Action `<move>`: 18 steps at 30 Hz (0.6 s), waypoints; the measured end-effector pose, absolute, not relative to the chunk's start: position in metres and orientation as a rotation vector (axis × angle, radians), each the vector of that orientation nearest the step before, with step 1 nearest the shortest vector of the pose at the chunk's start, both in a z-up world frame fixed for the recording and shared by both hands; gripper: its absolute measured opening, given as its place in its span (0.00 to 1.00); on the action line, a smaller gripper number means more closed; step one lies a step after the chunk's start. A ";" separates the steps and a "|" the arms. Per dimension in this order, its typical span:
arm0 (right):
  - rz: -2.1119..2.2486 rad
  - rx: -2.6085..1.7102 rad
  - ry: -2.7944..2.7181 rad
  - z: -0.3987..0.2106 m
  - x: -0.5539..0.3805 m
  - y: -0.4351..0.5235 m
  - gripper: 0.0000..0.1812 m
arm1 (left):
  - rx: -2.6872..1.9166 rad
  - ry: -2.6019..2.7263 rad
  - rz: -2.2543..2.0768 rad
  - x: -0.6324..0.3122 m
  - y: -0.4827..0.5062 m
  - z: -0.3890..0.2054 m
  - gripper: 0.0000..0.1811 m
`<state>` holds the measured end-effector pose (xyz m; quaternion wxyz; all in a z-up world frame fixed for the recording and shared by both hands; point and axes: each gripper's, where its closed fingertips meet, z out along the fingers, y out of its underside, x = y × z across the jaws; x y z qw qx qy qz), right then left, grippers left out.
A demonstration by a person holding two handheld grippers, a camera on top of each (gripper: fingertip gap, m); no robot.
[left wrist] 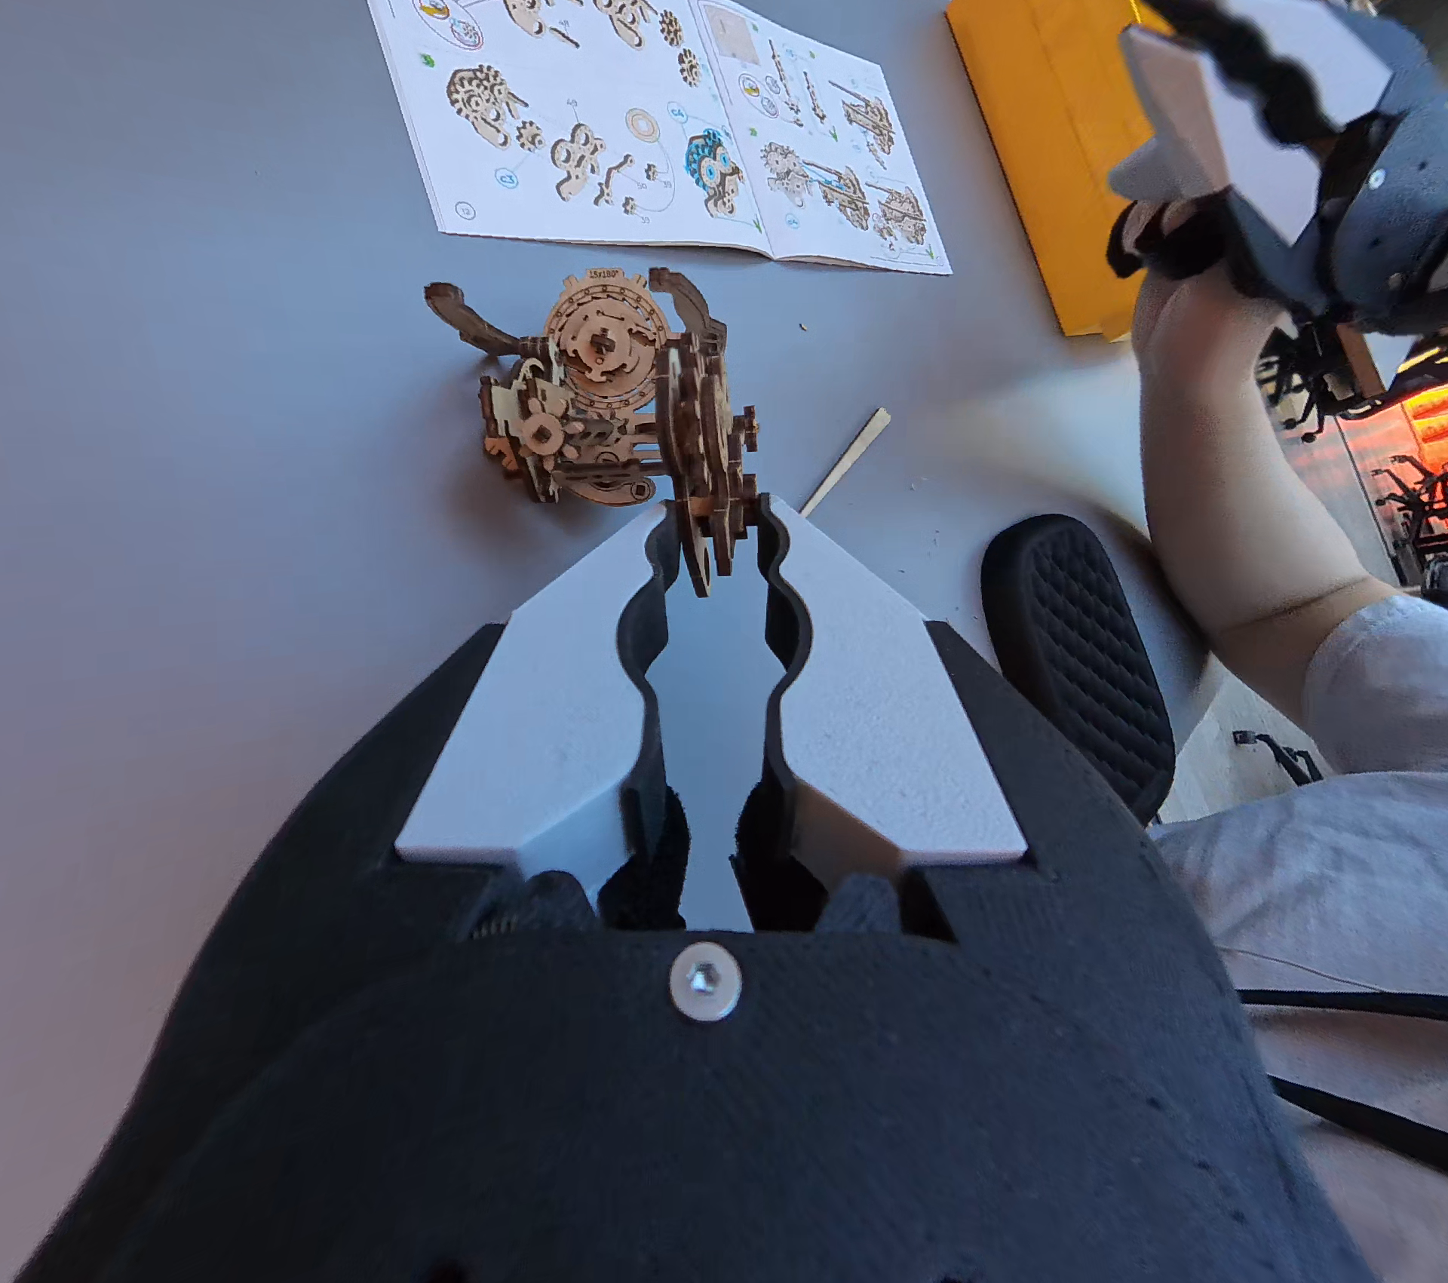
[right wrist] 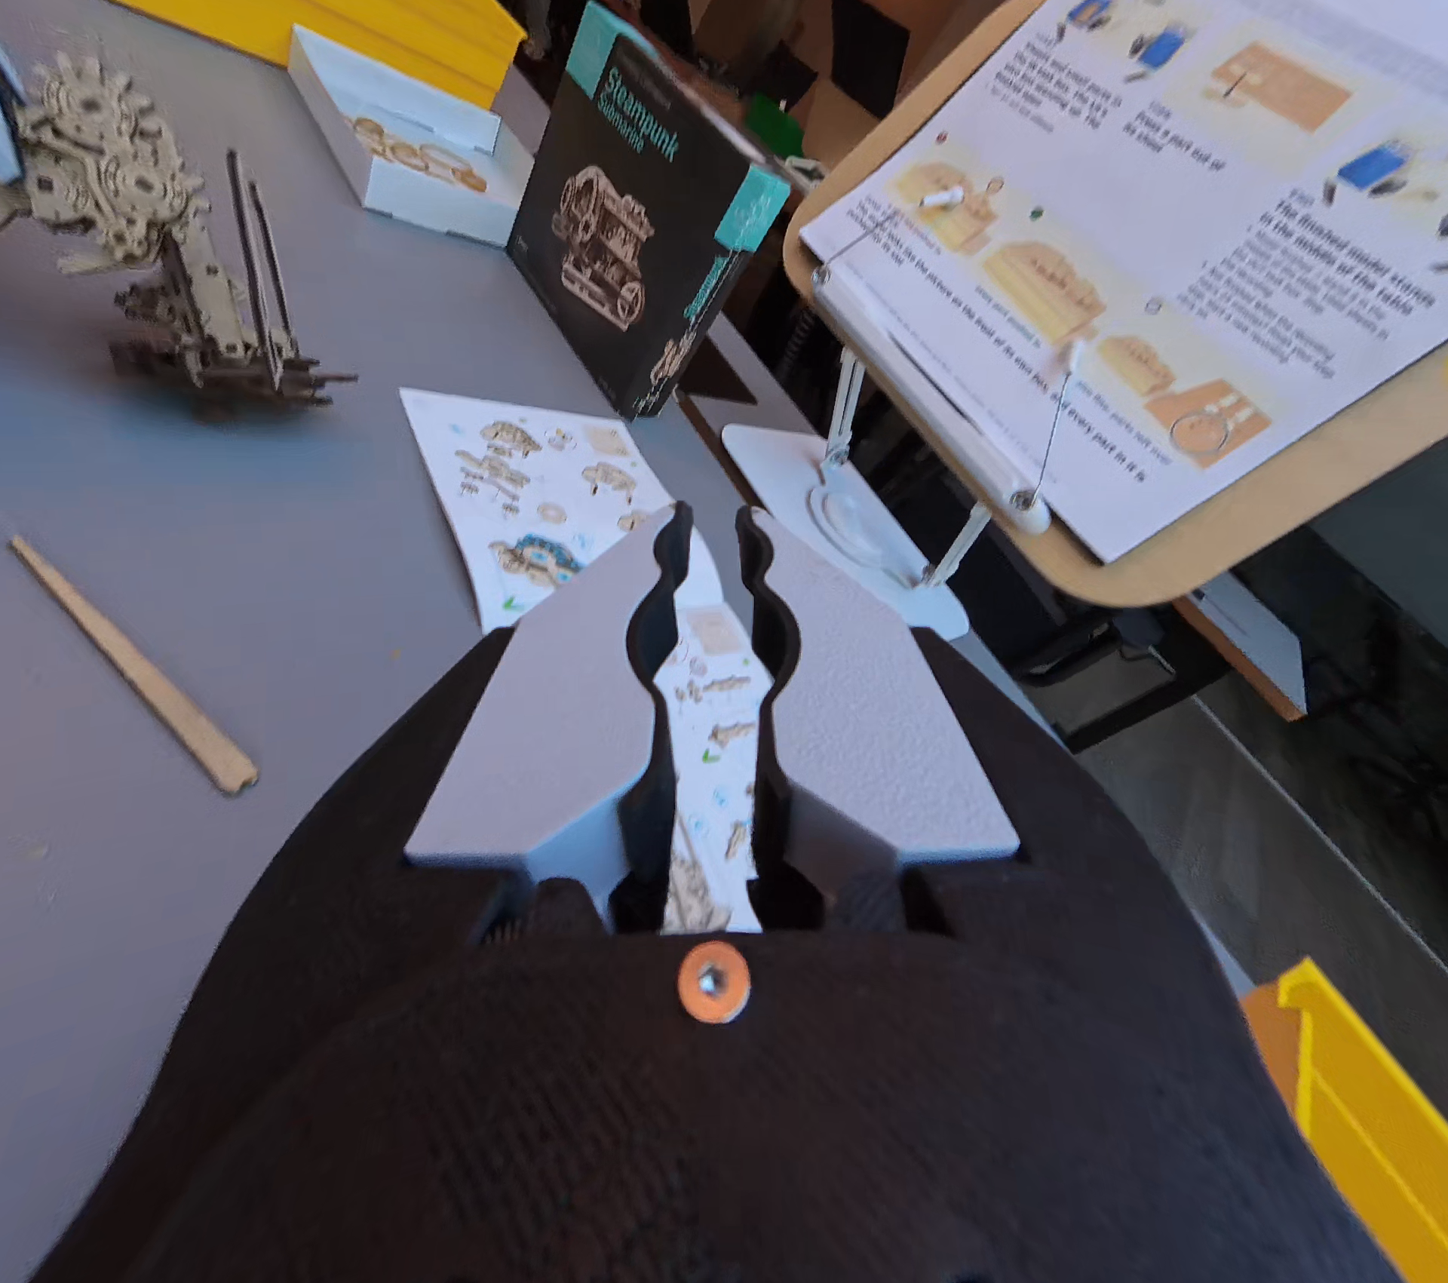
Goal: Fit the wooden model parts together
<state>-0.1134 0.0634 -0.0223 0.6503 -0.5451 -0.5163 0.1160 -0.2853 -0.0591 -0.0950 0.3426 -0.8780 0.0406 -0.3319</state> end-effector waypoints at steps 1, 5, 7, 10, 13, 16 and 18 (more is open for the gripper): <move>0.273 -1.211 -1.162 -0.009 -0.122 0.067 0.06 | -2.285 0.101 -0.860 -0.286 -0.059 -0.095 0.10; 0.395 -1.158 -1.173 0.039 -0.164 0.078 0.06 | -2.305 0.085 -0.843 -0.288 -0.058 -0.098 0.10; 0.430 -1.159 -1.178 0.060 -0.182 0.087 0.06 | -2.310 0.083 -0.842 -0.287 -0.059 -0.097 0.10; 0.503 -1.181 -1.223 0.077 -0.196 0.087 0.06 | -2.311 0.078 -0.837 -0.286 -0.059 -0.096 0.10; 0.412 -1.229 -1.350 0.065 -0.179 0.088 0.06 | -2.311 0.085 -0.829 -0.285 -0.060 -0.095 0.10; 0.348 -1.350 -1.459 0.046 -0.149 0.092 0.06 | -2.299 0.099 -0.839 -0.281 -0.061 -0.094 0.10; 0.353 -1.469 -1.501 0.032 -0.134 0.095 0.06 | -2.302 0.098 -0.851 -0.279 -0.062 -0.095 0.10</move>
